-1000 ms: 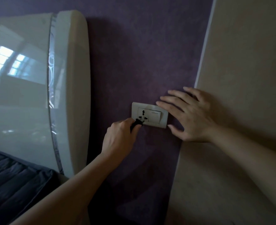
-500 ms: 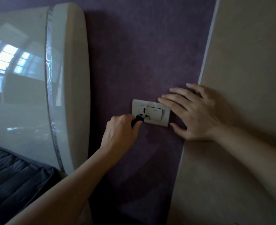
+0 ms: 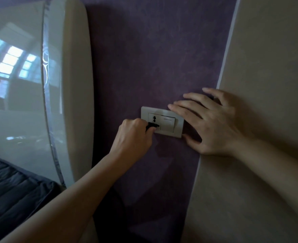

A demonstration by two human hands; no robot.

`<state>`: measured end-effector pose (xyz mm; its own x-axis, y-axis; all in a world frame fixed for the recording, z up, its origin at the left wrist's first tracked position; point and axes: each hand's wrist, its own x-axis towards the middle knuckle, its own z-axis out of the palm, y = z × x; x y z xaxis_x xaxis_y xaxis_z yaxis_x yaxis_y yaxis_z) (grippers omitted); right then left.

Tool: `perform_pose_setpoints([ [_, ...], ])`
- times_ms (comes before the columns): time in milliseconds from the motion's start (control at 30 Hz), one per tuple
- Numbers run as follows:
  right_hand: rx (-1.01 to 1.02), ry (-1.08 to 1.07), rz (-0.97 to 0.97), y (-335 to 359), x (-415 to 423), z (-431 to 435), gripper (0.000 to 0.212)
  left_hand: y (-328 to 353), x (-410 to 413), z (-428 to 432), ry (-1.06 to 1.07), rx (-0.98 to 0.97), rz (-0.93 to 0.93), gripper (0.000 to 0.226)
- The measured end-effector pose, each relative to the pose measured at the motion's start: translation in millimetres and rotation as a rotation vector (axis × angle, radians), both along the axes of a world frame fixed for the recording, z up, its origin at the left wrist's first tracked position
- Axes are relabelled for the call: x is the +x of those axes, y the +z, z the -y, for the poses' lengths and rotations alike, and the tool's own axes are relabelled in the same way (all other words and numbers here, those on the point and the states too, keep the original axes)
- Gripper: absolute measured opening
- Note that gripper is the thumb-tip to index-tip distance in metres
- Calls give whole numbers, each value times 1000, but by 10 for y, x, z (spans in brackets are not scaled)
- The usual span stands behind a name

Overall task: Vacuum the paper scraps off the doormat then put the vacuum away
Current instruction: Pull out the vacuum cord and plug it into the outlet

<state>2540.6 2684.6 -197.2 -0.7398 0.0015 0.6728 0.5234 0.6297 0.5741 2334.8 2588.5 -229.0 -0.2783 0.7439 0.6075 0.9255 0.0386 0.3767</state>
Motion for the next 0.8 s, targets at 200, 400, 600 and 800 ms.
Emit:
perform_pose_setpoints([
  [200, -4, -3, -4, -8, -4, -1, 73, 7, 82, -80, 24, 0, 15, 28],
  [400, -13, -29, 12, -6, -12, 10, 76, -16, 193, -98, 89, 4, 41, 27],
  [600, -36, -39, 25, -3, -21, 17, 72, -9, 173, -104, 79, -6, 155, 29],
  [800, -207, -96, 114, 76, 5, 162, 74, 107, 103, 11, 70, -132, 296, 36],
])
